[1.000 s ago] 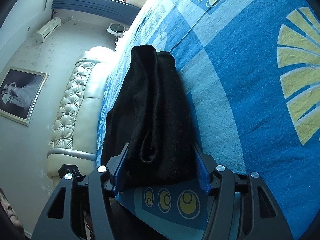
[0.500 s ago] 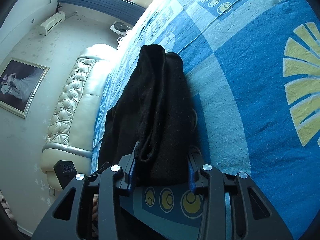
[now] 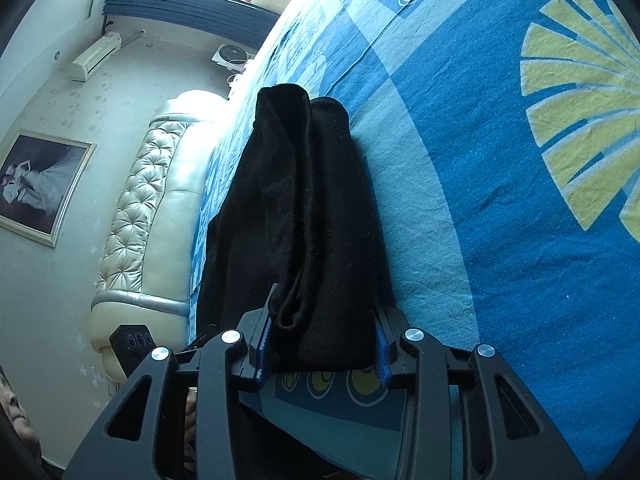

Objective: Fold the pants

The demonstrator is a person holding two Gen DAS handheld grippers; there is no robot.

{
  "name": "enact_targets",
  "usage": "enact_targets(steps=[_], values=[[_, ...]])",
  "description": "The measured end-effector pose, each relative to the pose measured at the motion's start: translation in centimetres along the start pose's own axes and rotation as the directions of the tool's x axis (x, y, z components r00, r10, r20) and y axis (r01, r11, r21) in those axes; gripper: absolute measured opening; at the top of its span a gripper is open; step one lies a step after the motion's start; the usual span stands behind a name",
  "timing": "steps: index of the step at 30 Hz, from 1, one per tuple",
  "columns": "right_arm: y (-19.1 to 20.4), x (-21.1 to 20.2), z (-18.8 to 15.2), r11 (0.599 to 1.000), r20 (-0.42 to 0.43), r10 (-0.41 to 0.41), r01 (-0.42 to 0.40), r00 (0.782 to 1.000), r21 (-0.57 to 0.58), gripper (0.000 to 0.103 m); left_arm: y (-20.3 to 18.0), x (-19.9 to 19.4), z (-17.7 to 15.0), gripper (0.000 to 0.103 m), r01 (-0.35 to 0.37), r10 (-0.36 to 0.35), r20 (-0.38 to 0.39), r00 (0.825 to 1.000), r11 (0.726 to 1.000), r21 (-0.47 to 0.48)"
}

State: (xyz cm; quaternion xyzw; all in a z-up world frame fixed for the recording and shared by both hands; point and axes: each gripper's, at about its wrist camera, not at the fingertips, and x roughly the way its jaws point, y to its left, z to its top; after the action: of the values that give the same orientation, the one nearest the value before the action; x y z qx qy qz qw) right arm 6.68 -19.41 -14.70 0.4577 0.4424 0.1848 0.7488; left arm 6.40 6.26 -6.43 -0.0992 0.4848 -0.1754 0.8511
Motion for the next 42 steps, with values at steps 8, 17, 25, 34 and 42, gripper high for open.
enact_targets(steps=[8,17,25,34,42], values=[[-0.4,0.1,0.1,0.998,-0.004,0.056,-0.056,0.998,0.022,0.052,0.5,0.3,-0.5,0.092,-0.073,0.074,0.058,0.996,0.997,-0.017],[-1.0,-1.2,-0.1,0.982,0.016,0.183,-0.183,0.983,0.04,0.065,1.3,0.4,-0.7,0.096,-0.052,0.056,0.059,0.997,0.996,-0.066],[0.0,-2.6,-1.1,0.993,0.03,0.114,-0.114,0.993,-0.012,0.075,-1.8,-1.6,-1.1,0.096,-0.209,0.204,0.085,0.975,0.976,0.056],[2.9,-1.9,-3.5,0.979,0.004,-0.127,0.126,0.992,-0.16,0.079,-4.9,-3.0,-2.9,0.096,-0.302,0.295,0.085,0.952,0.95,0.079],[5.6,-1.3,-5.4,0.92,0.074,-0.292,0.301,0.954,-0.252,0.079,-6.8,-4.6,-4.2,0.096,-0.383,0.366,0.161,0.916,0.92,0.087]])
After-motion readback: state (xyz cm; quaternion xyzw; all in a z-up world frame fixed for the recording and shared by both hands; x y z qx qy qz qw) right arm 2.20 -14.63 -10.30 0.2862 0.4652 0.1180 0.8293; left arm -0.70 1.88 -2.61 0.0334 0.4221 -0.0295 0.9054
